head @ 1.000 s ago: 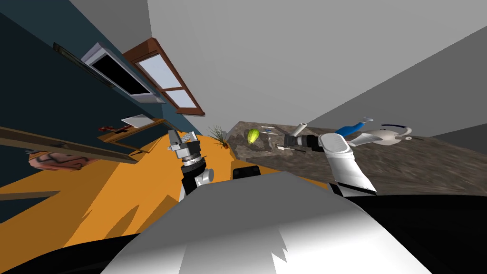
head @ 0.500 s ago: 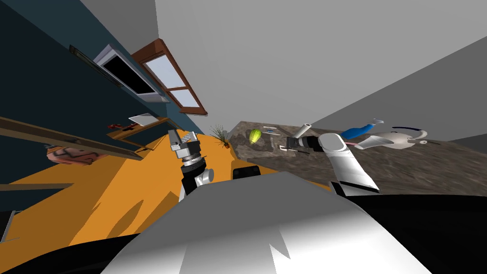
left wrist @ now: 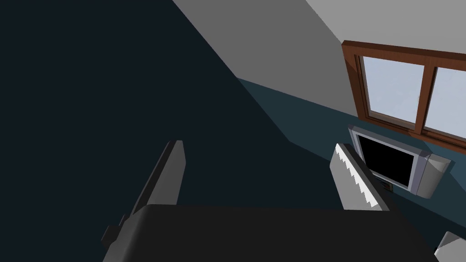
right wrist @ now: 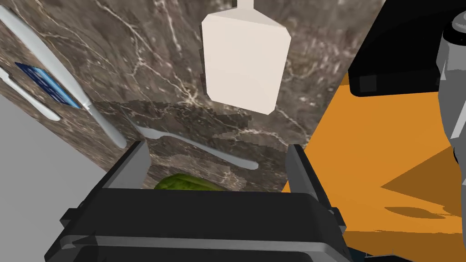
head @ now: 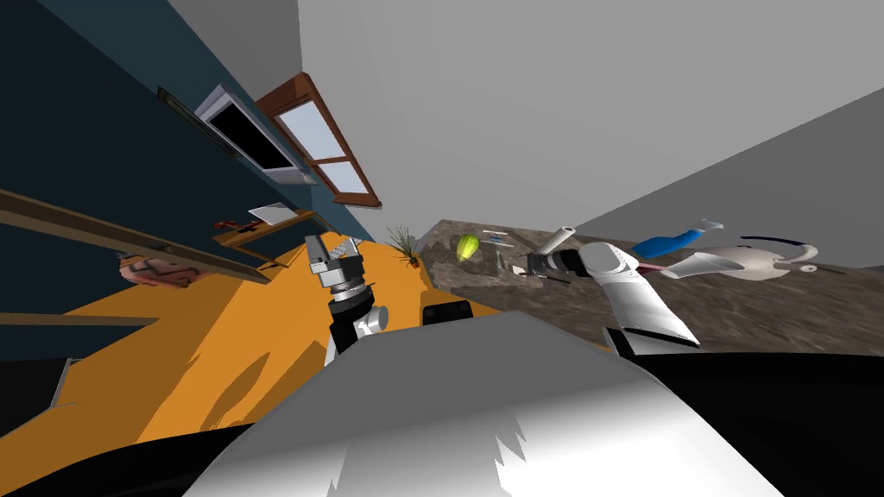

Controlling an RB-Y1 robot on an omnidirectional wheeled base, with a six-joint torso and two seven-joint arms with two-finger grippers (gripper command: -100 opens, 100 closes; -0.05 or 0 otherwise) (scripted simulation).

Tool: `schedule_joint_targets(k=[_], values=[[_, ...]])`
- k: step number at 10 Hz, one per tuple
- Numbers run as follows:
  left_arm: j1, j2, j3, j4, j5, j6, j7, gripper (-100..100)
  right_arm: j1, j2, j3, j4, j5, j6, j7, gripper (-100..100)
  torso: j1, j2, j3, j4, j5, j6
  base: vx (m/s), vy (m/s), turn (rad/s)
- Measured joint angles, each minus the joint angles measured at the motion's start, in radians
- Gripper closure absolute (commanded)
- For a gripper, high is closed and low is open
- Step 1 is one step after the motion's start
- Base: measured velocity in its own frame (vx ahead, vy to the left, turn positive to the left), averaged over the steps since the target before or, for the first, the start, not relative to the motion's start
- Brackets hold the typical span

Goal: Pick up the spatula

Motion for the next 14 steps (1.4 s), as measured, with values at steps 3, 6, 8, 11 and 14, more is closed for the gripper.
schedule_joint_targets(k=[3,6,8,11,14], values=[[0.0,0.0,0.0,0.0,0.0,0.0,0.0,0,-0.014,-0.026,0.009,0.062,0.085,-0.022,0.007,-100,0.0,0.0,0.0,0.0,0.0,0.0,0.013,0.023,0.062],[0.0,0.0,0.0,0.0,0.0,0.0,0.0,0,-0.023,-0.052,0.019,0.119,0.172,-0.047,0.001,-100,0.0,0.0,0.0,0.0,0.0,0.0,0.009,0.018,0.051],[0.0,0.0,0.0,0.0,0.0,0.0,0.0,0,-0.027,-0.065,0.025,0.16,0.221,-0.057,0.012,-100,-0.001,0.0,0.0,0.0,0.0,0.0,0.015,0.011,0.046],[0.0,0.0,0.0,0.0,0.0,0.0,0.0,0,-0.04,-0.092,0.037,0.22,0.299,-0.084,0.013,-100,0.0,-0.001,-0.001,0.0,0.0,0.0,0.027,0.015,0.076],[0.0,0.0,0.0,0.0,0.0,0.0,0.0,0,-0.051,-0.119,0.052,0.286,0.385,-0.125,0.018,-100,-0.001,-0.002,-0.001,0.0,0.0,0.0,0.043,0.0,0.055]])
